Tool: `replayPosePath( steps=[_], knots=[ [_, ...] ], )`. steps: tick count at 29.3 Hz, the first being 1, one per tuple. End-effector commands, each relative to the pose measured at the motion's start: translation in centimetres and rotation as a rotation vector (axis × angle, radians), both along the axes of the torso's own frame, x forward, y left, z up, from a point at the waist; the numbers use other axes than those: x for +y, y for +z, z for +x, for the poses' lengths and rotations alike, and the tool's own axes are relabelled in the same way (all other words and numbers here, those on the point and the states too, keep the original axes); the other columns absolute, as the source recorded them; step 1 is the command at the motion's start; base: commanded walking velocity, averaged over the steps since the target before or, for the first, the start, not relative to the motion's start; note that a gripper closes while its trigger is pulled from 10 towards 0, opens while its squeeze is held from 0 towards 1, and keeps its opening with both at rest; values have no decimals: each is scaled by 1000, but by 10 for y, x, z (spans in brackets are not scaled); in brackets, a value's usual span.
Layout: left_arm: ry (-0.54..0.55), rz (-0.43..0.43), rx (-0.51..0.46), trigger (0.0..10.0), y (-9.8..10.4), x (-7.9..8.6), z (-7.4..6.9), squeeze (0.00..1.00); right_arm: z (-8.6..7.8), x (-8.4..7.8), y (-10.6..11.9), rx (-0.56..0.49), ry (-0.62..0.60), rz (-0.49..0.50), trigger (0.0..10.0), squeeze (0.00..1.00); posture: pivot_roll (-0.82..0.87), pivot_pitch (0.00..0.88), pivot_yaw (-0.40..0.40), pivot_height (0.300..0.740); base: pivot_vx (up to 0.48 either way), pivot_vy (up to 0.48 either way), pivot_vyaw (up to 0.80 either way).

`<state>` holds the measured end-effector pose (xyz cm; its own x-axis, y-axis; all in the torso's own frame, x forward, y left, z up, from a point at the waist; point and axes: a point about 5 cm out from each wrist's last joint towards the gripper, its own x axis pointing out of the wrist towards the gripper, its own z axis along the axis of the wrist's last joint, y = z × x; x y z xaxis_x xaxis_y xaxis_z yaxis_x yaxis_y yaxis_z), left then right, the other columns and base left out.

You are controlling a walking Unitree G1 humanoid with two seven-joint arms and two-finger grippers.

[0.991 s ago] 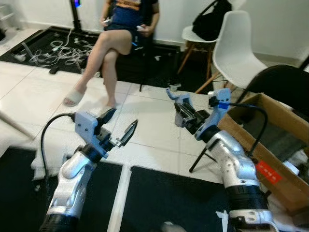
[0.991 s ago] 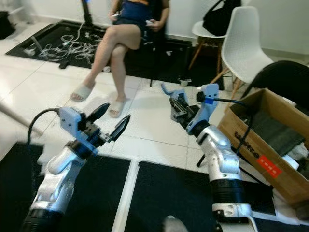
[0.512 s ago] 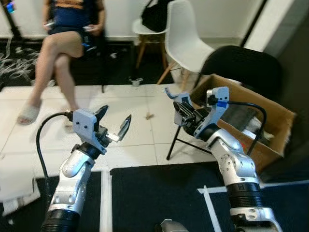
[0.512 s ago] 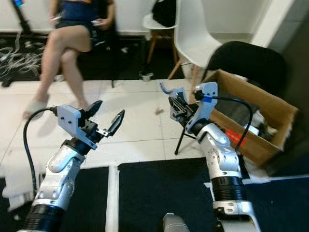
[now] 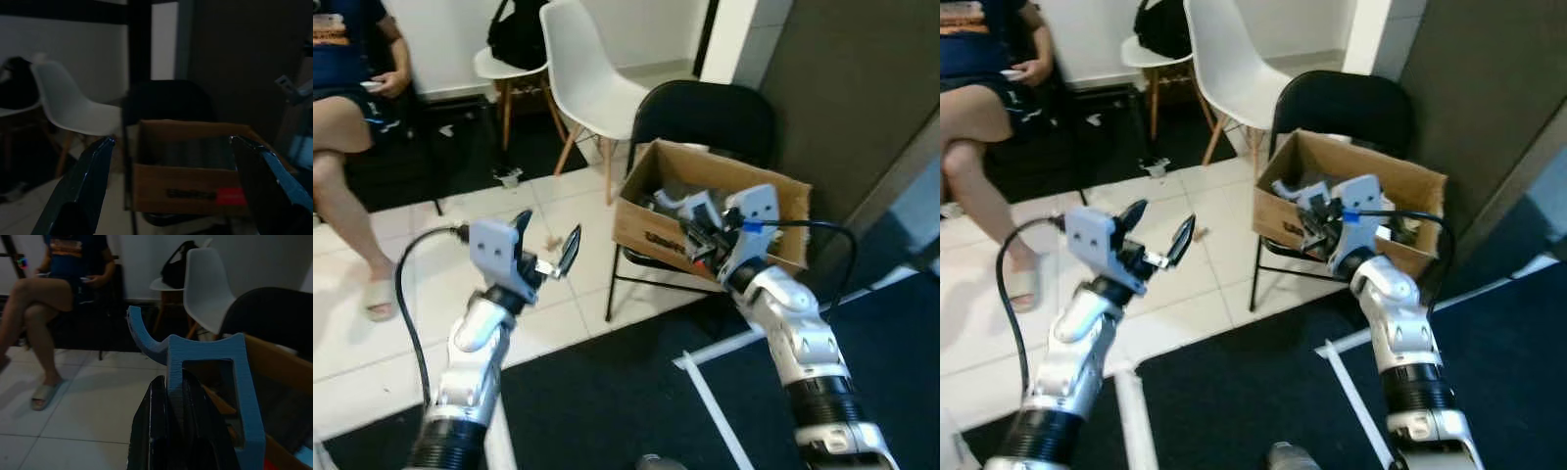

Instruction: Picking trash to rubbish bin

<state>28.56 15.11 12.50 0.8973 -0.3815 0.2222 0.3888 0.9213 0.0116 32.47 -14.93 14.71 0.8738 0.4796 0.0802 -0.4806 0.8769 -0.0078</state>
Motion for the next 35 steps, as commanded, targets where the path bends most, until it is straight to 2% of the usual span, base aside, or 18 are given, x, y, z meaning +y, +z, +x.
replayPosePath(
  steps=[1,13,18,22,25,29,31,32,35],
  knots=[
    [2,9,33,10000,-6,0,0,0,0,-1,-3,5,-8,-9,10000,0,26,0,-19,740,0,0,-800],
    [10,5,49,10000,-8,0,1,0,0,-2,-4,-5,-3,-20,10000,0,25,0,-19,740,0,0,-800],
    [17,-2,63,10000,-10,0,-4,0,-4,-3,-4,-6,23,-14,10000,0,21,0,-19,740,0,0,-800],
    [52,-53,96,10000,-15,2,-13,0,-14,-1,-5,-6,60,-9,10000,0,24,0,-23,740,0,0,-800],
    [59,-70,106,10000,-17,3,-15,0,-16,-1,-6,-5,63,-7,10000,0,26,0,-26,740,0,0,-800],
    [122,-72,109,10000,-16,10,-28,0,-26,-9,-4,5,61,-3,10000,0,23,0,-29,740,0,0,-800],
    [138,-91,114,10000,-15,11,-33,0,-31,-12,-5,10,49,-3,10000,0,23,0,-33,740,0,0,-800],
    [150,-121,123,10000,-15,13,-39,0,-39,-16,-7,21,26,17,10000,0,23,0,-33,740,0,0,-800],
    [140,-151,126,10000,-15,11,-39,0,-46,-17,-10,35,19,39,10000,0,8,0,-22,740,0,0,-800]
  ],
)
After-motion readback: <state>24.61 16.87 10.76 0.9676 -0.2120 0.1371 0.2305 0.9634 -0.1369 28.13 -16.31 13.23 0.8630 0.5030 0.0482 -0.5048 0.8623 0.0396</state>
